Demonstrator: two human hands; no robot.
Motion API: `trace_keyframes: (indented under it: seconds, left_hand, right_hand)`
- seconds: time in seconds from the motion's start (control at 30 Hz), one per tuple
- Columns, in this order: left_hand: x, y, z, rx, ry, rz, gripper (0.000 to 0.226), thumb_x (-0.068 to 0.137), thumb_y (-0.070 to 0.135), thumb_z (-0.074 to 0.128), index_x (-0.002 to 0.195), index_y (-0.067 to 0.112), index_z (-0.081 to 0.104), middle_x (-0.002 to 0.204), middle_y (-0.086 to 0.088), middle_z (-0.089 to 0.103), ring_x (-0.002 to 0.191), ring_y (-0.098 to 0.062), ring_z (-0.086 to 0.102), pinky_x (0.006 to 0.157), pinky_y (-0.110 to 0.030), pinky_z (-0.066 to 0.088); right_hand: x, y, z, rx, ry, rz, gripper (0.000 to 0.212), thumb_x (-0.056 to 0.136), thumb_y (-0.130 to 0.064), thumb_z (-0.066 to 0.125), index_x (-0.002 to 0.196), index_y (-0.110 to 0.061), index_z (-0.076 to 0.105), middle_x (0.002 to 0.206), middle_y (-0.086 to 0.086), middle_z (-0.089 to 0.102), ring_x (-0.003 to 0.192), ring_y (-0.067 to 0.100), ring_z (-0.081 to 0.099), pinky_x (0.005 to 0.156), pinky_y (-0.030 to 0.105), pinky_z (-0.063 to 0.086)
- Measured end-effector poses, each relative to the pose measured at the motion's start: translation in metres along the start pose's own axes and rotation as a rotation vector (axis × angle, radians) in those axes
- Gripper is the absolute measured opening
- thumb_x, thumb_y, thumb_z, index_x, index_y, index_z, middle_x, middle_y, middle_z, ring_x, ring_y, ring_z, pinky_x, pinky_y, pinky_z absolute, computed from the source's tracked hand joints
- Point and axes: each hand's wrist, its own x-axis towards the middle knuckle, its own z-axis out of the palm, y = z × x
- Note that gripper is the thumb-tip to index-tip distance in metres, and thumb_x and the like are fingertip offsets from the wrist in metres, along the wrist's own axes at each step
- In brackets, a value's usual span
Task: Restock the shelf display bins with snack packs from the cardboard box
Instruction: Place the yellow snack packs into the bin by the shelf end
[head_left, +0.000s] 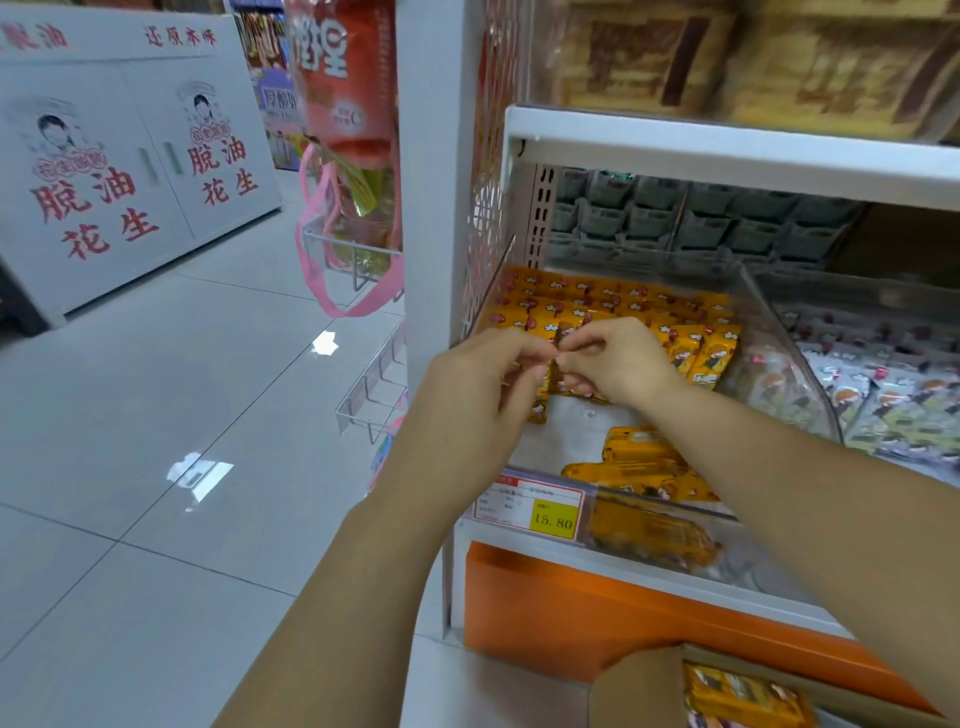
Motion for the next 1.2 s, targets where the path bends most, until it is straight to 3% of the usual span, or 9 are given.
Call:
trace_keyframes:
  seconds: [0.13, 0.27, 0.43, 0.53, 0.67, 0.8, 0.9, 1.03, 1.2]
  left_hand:
    - [0.005, 0.004, 0.006, 0.003, -0.04, -0.03, 0.017, 0.091, 0.009, 0.061, 0.104, 0.015, 0.07, 0.094, 0.01, 0.063, 0.079, 0.008, 0.056, 0.074, 0.0, 0.04]
    - [0.012, 0.014, 0.023, -0.014, -0.295, -0.128, 0.022, 0.093, 0.016, 0.06, 0.114, 0.02, 0.064, 0.106, 0.009, 0.064, 0.087, 0.003, 0.058, 0.072, 0.003, 0.038]
    - [0.026, 0.017, 0.047, -0.085, -0.579, -0.295, 0.036, 0.09, 0.017, 0.065, 0.124, 0.019, 0.058, 0.112, 0.006, 0.056, 0.104, -0.006, 0.056, 0.089, -0.015, 0.045]
    - [0.033, 0.021, 0.067, -0.028, -0.692, -0.284, 0.046, 0.088, 0.024, 0.068, 0.131, 0.02, 0.053, 0.123, 0.004, 0.055, 0.113, -0.012, 0.055, 0.099, -0.029, 0.044]
    - [0.045, 0.035, 0.102, 0.064, -0.819, -0.185, 0.051, 0.087, 0.024, 0.07, 0.134, 0.023, 0.051, 0.134, 0.002, 0.053, 0.119, -0.013, 0.05, 0.095, -0.024, 0.041]
    - [0.045, 0.039, 0.131, 0.206, -0.862, -0.131, 0.051, 0.083, 0.024, 0.074, 0.13, 0.022, 0.053, 0.122, -0.001, 0.06, 0.1, -0.014, 0.055, 0.078, -0.02, 0.039]
    - [0.045, 0.037, 0.133, 0.253, -0.776, -0.129, 0.045, 0.084, 0.029, 0.072, 0.126, 0.021, 0.056, 0.118, -0.001, 0.061, 0.1, -0.016, 0.056, 0.081, -0.025, 0.044]
    - [0.054, 0.033, 0.106, -0.126, -0.563, -0.238, 0.04, 0.089, 0.028, 0.065, 0.127, 0.022, 0.056, 0.121, 0.0, 0.06, 0.11, -0.013, 0.058, 0.09, -0.026, 0.049]
    - [0.049, 0.044, 0.065, -0.757, -0.531, -0.422, 0.026, 0.095, 0.012, 0.051, 0.12, 0.009, 0.048, 0.091, -0.006, 0.068, 0.064, -0.001, 0.063, 0.047, -0.006, 0.04]
  right_hand:
    - [-0.034, -0.011, -0.045, -0.189, 0.023, -0.186, 0.012, 0.088, -0.012, 0.065, 0.094, -0.021, 0.068, 0.079, -0.001, 0.07, 0.064, 0.005, 0.062, 0.061, 0.018, 0.053]
    - [-0.074, -0.009, -0.09, -0.477, 0.065, -0.337, 0.016, 0.089, -0.019, 0.064, 0.1, -0.028, 0.071, 0.087, -0.018, 0.062, 0.075, -0.009, 0.053, 0.073, 0.013, 0.041]
    - [-0.09, 0.008, -0.115, -0.74, 0.034, -0.321, 0.024, 0.087, -0.028, 0.065, 0.111, -0.026, 0.07, 0.111, -0.007, 0.069, 0.103, 0.011, 0.058, 0.093, 0.028, 0.041]
    - [-0.095, 0.02, -0.121, -0.711, -0.024, -0.337, 0.027, 0.086, -0.027, 0.068, 0.113, -0.024, 0.069, 0.117, -0.006, 0.066, 0.114, 0.011, 0.051, 0.097, 0.025, 0.035]
    - [-0.1, 0.04, -0.127, -0.569, 0.136, -0.416, 0.022, 0.084, -0.023, 0.07, 0.105, -0.02, 0.072, 0.119, -0.005, 0.06, 0.114, 0.004, 0.042, 0.097, 0.019, 0.027]
    - [-0.102, 0.052, -0.129, -0.423, 0.171, -0.37, 0.02, 0.083, -0.029, 0.069, 0.102, -0.022, 0.072, 0.116, -0.016, 0.052, 0.105, -0.007, 0.043, 0.087, -0.003, 0.023]
    - [-0.1, 0.051, -0.129, -0.435, 0.157, -0.362, 0.021, 0.083, -0.03, 0.069, 0.103, -0.025, 0.07, 0.118, -0.014, 0.054, 0.108, -0.005, 0.043, 0.09, 0.002, 0.025]
    - [-0.099, 0.037, -0.132, -0.45, 0.148, -0.395, 0.041, 0.09, -0.022, 0.062, 0.129, -0.03, 0.055, 0.12, -0.02, 0.05, 0.119, 0.001, 0.041, 0.097, 0.014, 0.026]
    - [-0.09, 0.006, -0.126, -0.329, -0.058, -0.385, 0.058, 0.089, -0.021, 0.064, 0.138, -0.042, 0.04, 0.126, -0.023, 0.048, 0.106, -0.007, 0.05, 0.093, 0.017, 0.044]
